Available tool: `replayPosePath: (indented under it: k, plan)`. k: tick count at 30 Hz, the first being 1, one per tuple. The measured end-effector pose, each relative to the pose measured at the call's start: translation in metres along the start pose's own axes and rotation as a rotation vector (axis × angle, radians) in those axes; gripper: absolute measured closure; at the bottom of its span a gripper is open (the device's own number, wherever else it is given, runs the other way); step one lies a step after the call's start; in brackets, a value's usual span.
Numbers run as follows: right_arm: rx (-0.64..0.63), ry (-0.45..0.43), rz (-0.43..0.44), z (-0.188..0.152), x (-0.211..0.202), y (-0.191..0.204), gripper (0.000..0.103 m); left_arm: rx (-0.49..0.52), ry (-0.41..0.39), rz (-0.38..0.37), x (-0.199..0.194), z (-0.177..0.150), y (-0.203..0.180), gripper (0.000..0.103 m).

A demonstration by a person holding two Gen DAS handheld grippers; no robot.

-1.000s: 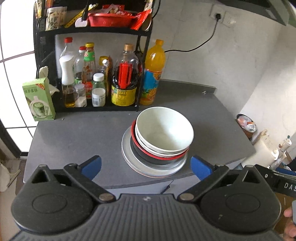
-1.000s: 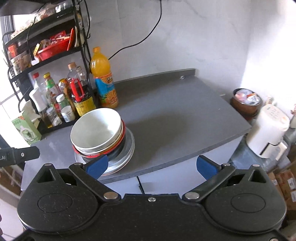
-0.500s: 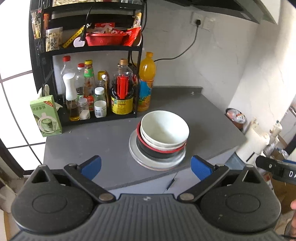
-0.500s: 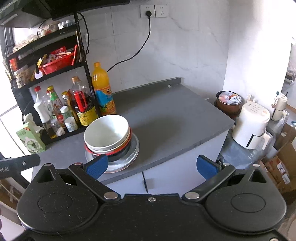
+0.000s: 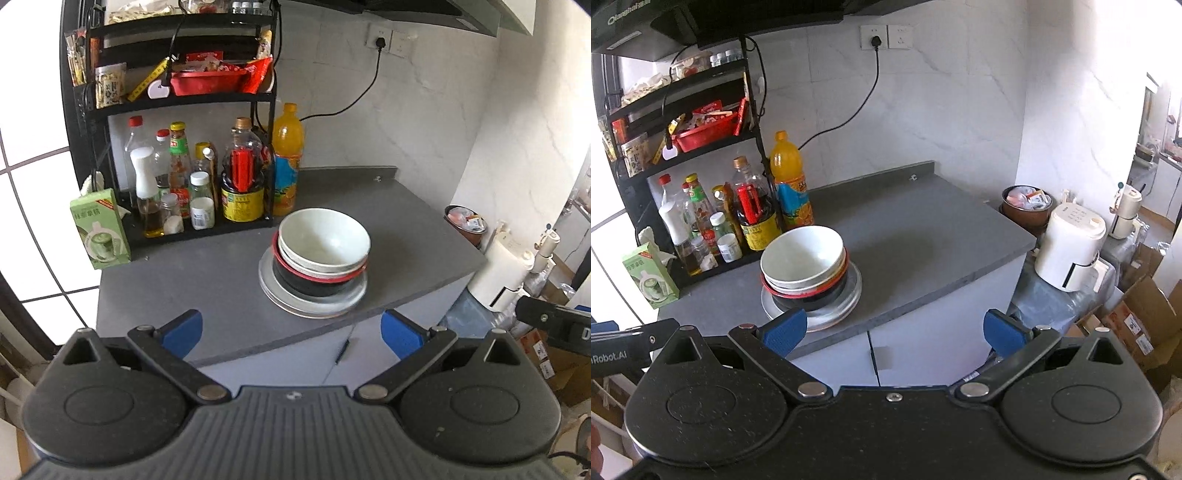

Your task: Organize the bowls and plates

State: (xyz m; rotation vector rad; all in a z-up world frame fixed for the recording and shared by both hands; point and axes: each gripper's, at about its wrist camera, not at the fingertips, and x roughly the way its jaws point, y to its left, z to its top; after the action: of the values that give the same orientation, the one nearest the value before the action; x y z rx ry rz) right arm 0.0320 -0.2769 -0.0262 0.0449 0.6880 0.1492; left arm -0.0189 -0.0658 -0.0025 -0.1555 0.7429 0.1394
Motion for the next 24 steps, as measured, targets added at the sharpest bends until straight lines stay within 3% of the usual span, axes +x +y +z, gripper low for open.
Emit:
replayPosePath:
  k: [24]
  plan:
    - [-0.048, 0.002, 0.046, 0.005, 0.013, 0.003, 0.0, 0.016, 0.004, 0.024, 0.01, 0.001, -0.008, 0.001]
